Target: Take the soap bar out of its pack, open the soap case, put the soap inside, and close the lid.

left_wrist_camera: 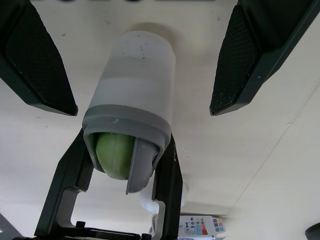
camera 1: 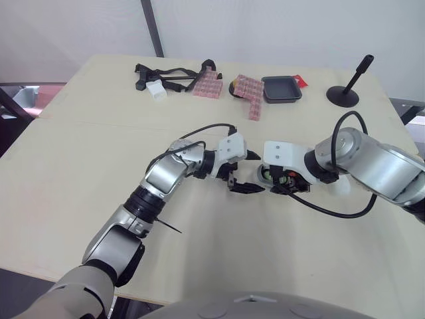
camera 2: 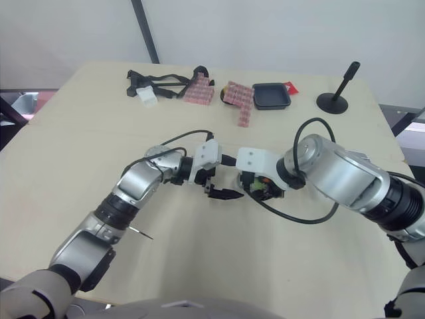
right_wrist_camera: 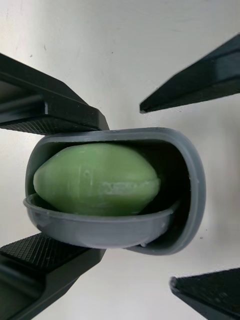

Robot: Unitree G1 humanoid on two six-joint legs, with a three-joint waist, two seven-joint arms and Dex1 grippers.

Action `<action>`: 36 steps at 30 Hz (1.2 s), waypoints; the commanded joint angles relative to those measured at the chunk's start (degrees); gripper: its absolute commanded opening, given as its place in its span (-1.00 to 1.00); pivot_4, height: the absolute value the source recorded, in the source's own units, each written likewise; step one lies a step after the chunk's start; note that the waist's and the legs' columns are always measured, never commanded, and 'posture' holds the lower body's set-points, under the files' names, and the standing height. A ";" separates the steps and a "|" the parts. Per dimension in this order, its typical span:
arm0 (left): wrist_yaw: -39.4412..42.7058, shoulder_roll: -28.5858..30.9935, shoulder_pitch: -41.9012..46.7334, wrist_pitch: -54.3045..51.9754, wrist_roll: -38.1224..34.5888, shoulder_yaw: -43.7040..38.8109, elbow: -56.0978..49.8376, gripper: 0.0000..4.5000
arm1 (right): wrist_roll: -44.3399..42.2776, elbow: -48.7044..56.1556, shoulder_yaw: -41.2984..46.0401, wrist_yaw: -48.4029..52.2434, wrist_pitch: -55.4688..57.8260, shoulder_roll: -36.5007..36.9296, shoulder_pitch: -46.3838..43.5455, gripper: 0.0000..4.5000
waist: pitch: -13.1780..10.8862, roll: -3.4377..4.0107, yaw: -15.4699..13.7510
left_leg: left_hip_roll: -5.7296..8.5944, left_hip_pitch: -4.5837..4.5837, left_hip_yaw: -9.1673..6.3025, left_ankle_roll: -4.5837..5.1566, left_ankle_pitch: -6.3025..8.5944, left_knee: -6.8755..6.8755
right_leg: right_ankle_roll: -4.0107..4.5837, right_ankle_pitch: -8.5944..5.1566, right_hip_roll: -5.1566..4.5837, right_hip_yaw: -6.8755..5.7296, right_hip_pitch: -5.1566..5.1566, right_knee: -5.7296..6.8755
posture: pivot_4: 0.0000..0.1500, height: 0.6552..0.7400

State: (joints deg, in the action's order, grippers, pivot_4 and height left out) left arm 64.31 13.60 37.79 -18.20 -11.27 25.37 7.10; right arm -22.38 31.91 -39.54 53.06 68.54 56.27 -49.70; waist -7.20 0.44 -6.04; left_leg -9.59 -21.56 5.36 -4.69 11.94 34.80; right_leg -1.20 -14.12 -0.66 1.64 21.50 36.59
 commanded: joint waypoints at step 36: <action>2.50 -2.51 2.58 4.70 3.10 0.16 3.59 0.19 | 5.23 0.31 0.85 3.28 -1.04 -1.28 0.83 -0.09 | 0.00 0.01 0.09 | -0.10 0.07 0.04 0.02 -0.01 0.05 | 0.01 0.00 -0.01 0.08 0.00 0.15 | 1.00 1.00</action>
State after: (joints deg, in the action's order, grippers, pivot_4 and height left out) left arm 66.72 11.03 39.33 -14.46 -8.28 25.91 10.88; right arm -17.90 31.48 -39.61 56.29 67.45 54.76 -49.23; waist -7.19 0.44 -5.96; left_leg -9.69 -21.50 5.41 -4.67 11.93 34.86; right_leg -1.19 -14.13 -0.67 1.71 21.51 36.75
